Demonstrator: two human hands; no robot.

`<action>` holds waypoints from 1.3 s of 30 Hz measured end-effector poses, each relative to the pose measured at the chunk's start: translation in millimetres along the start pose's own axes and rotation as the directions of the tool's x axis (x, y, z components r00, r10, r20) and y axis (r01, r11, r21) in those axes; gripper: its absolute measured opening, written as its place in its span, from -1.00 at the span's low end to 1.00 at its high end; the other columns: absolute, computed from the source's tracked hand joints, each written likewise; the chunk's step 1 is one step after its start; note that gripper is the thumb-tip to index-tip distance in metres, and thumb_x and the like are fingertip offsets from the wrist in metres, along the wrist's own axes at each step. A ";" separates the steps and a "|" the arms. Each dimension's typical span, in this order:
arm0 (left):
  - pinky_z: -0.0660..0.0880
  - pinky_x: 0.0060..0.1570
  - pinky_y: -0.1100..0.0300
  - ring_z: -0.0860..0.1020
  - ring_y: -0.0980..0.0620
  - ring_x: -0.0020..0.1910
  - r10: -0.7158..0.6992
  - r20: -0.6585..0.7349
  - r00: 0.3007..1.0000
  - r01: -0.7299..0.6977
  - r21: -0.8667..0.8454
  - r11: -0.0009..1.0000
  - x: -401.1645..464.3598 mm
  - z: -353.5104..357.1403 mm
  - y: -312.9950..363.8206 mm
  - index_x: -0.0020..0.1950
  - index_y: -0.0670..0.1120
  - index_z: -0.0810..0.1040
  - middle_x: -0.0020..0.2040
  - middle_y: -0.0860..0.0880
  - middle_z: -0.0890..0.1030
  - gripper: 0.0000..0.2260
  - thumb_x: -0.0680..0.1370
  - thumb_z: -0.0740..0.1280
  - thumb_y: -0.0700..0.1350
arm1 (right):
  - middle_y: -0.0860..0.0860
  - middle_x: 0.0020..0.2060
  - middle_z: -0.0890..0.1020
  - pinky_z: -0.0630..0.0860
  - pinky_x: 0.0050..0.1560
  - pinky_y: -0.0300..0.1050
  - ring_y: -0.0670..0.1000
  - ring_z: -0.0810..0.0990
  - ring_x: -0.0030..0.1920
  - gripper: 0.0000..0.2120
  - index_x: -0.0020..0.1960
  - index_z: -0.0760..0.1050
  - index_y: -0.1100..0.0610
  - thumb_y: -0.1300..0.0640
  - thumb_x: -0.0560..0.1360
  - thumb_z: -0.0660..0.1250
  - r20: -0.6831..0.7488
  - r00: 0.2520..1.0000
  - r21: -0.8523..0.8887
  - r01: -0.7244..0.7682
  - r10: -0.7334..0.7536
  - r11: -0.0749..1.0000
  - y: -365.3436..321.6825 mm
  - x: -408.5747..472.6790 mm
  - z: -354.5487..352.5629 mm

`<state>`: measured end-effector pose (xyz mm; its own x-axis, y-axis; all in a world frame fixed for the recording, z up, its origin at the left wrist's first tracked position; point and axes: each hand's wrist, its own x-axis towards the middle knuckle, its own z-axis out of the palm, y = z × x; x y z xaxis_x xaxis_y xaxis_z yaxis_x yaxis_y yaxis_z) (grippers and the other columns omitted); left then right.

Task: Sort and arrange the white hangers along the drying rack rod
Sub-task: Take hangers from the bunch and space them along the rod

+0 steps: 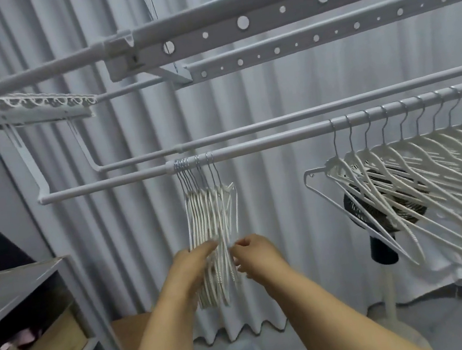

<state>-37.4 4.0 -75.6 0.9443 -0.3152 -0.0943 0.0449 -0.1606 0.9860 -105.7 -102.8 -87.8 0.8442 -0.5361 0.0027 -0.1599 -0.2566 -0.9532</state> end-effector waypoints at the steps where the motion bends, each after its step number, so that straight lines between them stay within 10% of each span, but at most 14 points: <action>1: 0.60 0.02 -0.07 0.68 -0.21 -0.16 0.020 0.017 1.000 -0.020 -0.007 1.000 -2.5 1.4 0.7 0.05 -0.26 0.64 -0.15 -0.23 0.70 -0.64 0.42 0.49 0.00 | 0.07 -0.20 0.66 0.58 -0.01 0.04 0.09 0.64 -0.14 -0.87 -0.16 0.53 0.05 0.03 0.48 0.25 0.002 1.000 0.024 0.002 -0.002 1.000 1.0 0.9 2.2; 11: 0.63 -0.27 -0.03 0.64 -0.17 -0.37 -0.004 0.106 0.994 0.024 -0.181 0.983 -6.6 17.2 3.4 -0.02 -0.34 0.61 -0.30 -0.25 0.67 -0.85 0.46 0.41 -0.29 | 0.03 -0.43 0.51 0.36 -0.43 -0.19 0.00 0.45 -0.47 -0.78 -0.26 0.46 0.16 0.18 0.52 0.14 -0.023 0.997 0.283 -0.068 0.078 0.957 -5.6 -3.7 1.3; 14: 0.59 -0.03 -0.24 0.63 -0.19 -0.30 0.002 0.132 0.991 0.023 -0.192 0.981 -7.1 21.1 5.1 0.00 -0.36 0.59 -0.29 -0.25 0.65 -0.83 0.47 0.40 -0.29 | 0.05 -0.37 0.54 0.33 -0.47 -0.21 0.02 0.47 -0.48 -0.81 -0.17 0.46 0.21 0.13 0.52 0.17 -0.126 0.990 0.275 -0.028 0.065 0.961 -2.2 -6.5 -6.6; 17: 0.61 -0.11 -0.04 0.63 -0.14 -0.28 0.013 0.131 0.991 0.014 -0.200 0.980 -3.6 24.8 3.5 0.03 -0.31 0.59 -0.30 -0.20 0.67 -0.83 0.49 0.39 -0.25 | 0.09 -0.28 0.55 0.30 -0.56 -0.29 -0.01 0.45 -0.44 -0.89 -0.05 0.44 0.19 0.14 0.53 0.23 -0.178 0.982 0.306 -0.005 0.063 0.952 2.9 -9.4 -16.2; 39: 0.53 -0.22 0.12 0.58 -0.07 -0.34 0.044 0.193 0.980 0.017 -0.304 0.952 -4.1 51.6 2.5 -0.11 -0.26 0.60 -0.38 -0.14 0.63 -0.88 0.51 0.40 -0.19 | 0.10 -0.39 0.51 0.23 -0.64 -0.33 -0.08 0.37 -0.55 -0.81 0.06 0.52 0.02 0.26 0.53 0.27 -0.465 0.885 0.417 0.188 0.031 0.889 33.2 -14.3 -105.0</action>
<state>-57.9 -43.3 -79.8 0.8645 -0.4970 -0.0756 0.1583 0.1263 0.9793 -176.9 -188.1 -87.7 0.5037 -0.8564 0.1135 0.2301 0.0064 -0.9731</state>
